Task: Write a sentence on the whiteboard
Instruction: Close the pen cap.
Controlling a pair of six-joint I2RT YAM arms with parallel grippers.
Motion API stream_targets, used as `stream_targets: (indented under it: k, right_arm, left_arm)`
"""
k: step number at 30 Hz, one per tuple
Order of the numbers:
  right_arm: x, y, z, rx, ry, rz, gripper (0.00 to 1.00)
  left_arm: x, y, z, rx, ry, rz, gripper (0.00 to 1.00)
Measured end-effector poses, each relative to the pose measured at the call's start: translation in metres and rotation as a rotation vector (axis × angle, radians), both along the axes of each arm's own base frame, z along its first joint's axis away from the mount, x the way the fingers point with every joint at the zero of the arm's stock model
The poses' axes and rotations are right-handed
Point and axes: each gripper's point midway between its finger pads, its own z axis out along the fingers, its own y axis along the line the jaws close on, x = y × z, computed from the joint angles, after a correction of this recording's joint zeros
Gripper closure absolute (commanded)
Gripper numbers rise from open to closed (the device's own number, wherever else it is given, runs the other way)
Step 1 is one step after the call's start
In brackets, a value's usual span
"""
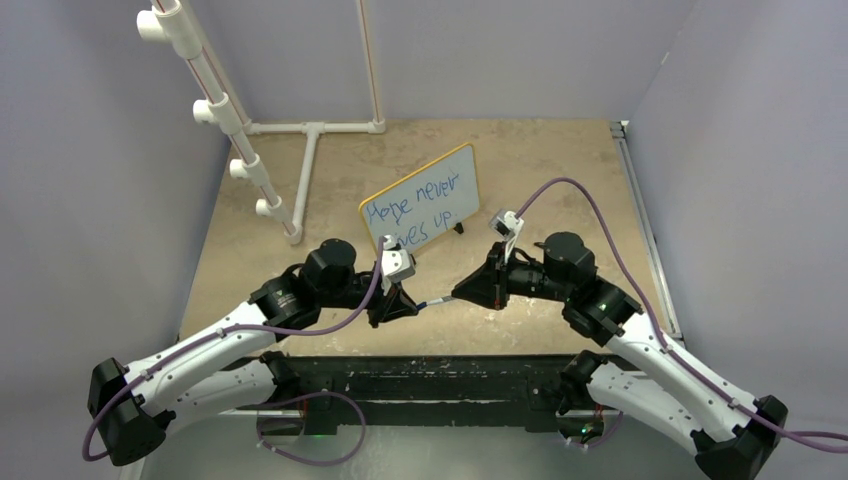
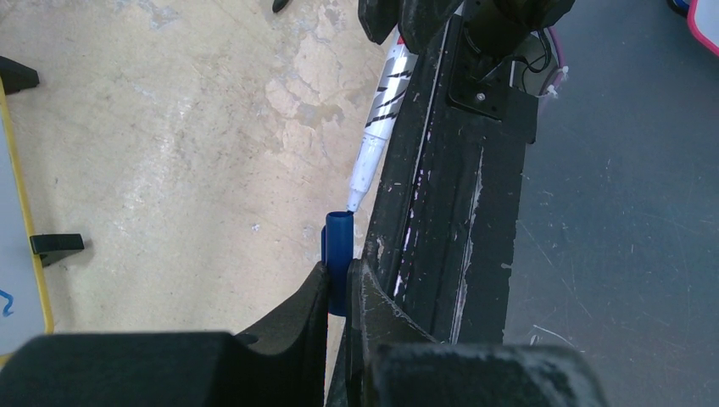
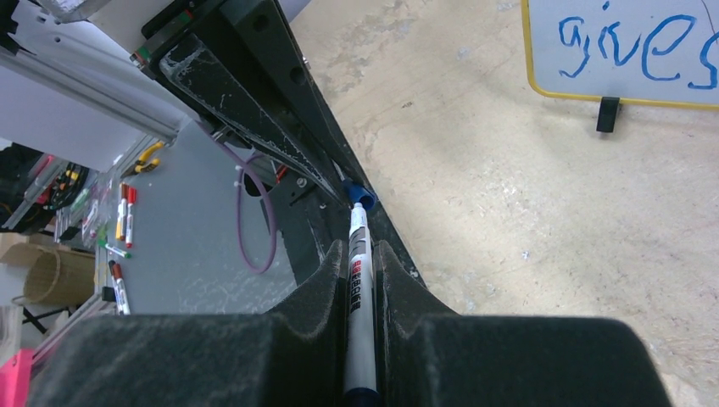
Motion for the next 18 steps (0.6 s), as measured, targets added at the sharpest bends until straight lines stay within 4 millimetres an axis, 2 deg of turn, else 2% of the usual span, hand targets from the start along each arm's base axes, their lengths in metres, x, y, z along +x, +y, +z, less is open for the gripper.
stream_targets:
  k: [18]
  right_arm:
    - [0.0016, 0.0010, -0.0026, -0.007, 0.006, -0.002, 1.00]
  left_arm:
    - [-0.0009, 0.0005, 0.0030, -0.009, -0.006, -0.002, 1.00]
